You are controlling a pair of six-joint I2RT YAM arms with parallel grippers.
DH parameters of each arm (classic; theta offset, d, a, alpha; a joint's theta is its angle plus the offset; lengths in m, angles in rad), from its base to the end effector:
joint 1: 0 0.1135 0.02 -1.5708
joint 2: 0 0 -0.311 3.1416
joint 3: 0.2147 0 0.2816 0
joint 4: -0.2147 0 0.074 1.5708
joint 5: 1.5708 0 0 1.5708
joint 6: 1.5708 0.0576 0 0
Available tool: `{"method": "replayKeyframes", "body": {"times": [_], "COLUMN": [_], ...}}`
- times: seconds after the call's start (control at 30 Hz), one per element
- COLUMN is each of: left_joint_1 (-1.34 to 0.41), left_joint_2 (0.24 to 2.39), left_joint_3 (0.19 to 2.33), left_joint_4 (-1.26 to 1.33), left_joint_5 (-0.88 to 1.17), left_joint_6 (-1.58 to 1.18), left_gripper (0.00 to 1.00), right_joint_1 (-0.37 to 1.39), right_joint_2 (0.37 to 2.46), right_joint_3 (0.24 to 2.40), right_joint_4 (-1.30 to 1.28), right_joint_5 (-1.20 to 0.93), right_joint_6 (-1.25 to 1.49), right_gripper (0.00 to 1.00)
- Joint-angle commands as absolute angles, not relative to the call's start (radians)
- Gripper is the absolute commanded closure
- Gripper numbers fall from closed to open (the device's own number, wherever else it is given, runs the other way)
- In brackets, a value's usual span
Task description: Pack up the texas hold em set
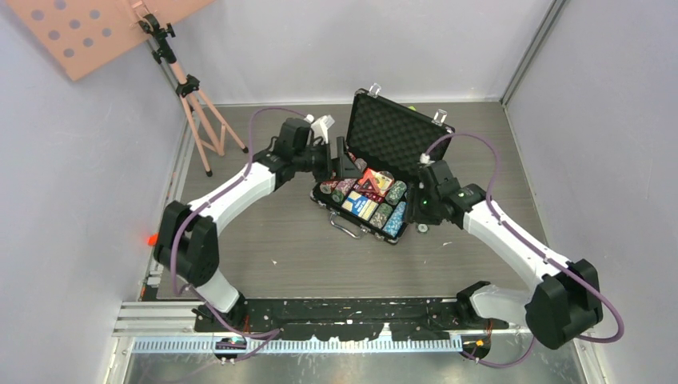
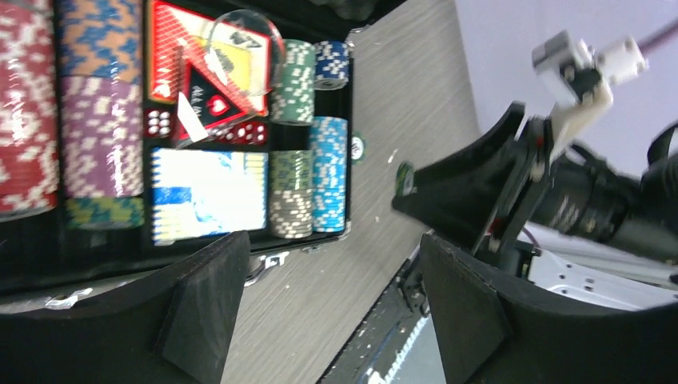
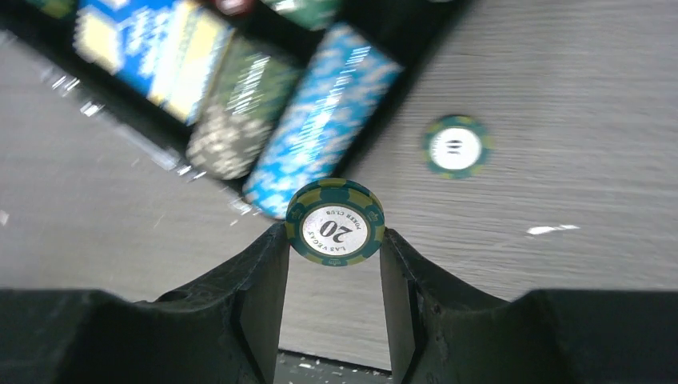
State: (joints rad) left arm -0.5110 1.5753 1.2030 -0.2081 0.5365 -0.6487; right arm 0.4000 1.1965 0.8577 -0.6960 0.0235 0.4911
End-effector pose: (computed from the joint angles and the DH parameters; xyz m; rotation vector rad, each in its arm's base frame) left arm 0.3369 -0.2227 0.3126 0.1827 2.3214 -1.2112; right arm 0.2335 0.0972 0.2550 0.1284 2.6306 0.2838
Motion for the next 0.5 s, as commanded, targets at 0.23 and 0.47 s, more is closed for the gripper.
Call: {"method": "replayKeyframes", "body": {"times": [0.23, 0.47], "left_joint_1": [-0.541, -0.569], "left_joint_2": [1.749, 1.788], "left_joint_3": [1.437, 1.459], "left_joint_4": [-0.384, -0.462], "left_joint_5": [0.835, 0.874], "left_joint_6": [-0.711, -0.704], "left_gripper": [0.33, 0.4], "right_joint_1": [0.652, 0.667], "right_joint_2": [1.122, 1.143], "right_joint_3": [0.935, 0.977], "right_joint_4": [-0.498, -0.441], "right_joint_5": [-0.082, -0.102], "right_joint_6": [0.388, 0.324], "right_gripper": [0.81, 0.81]}}
